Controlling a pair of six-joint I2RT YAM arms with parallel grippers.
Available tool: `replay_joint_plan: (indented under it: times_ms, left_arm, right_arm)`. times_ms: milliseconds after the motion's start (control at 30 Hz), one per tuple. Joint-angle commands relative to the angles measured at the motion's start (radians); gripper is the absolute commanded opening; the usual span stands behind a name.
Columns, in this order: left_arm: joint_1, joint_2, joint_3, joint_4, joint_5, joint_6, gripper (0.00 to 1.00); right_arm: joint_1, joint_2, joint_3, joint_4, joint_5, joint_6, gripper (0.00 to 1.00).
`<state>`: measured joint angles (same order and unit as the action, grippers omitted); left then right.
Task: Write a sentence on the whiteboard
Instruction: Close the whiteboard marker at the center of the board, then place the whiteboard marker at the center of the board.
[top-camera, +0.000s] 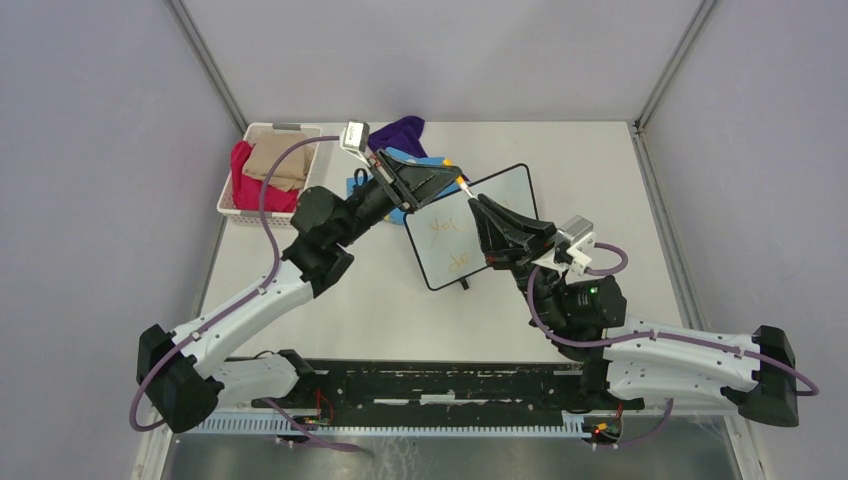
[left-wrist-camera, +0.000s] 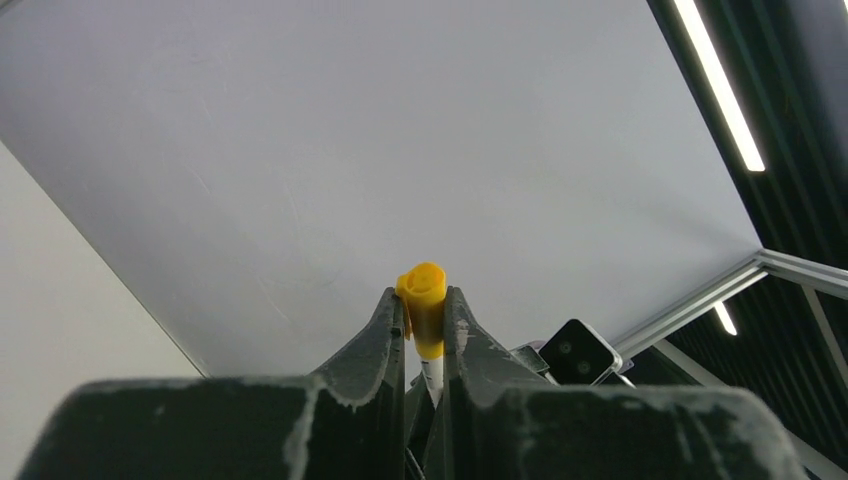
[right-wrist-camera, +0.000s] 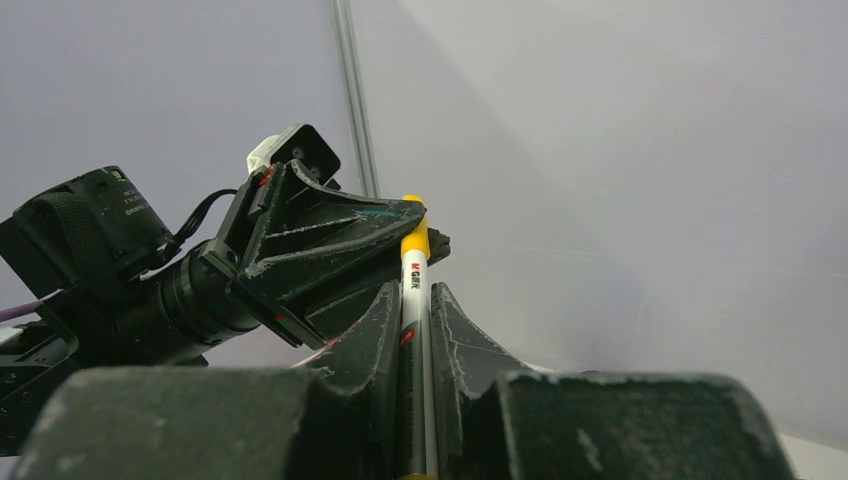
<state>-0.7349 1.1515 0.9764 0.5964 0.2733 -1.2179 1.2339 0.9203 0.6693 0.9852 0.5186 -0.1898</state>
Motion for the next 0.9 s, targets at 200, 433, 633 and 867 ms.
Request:
replay_joint_plan:
  times_ms: [200,433,633,867]
  left_arm:
    - [-0.107,0.034,0.002,0.091,0.019,0.006,0.02]
    - [-0.198,0.077,-0.002,0.094,0.009,0.029,0.02]
    - [-0.204,0.059,-0.023,0.105,-0.022,0.031,0.13]
    - [-0.172,-0.031,-0.025,0.007,-0.123,0.092,0.58]
  right_arm:
    - [-0.004,0.017,0.024,0.054,0.022,-0.009,0.00]
    - [-0.004,0.035,0.042,0.081,0.041,-0.044,0.00]
    - [-0.005,0.016,0.036,0.078,0.047,-0.066,0.00]
    - [-0.004,-0.025,0.011,0.046,0.030,-0.065,0.00]
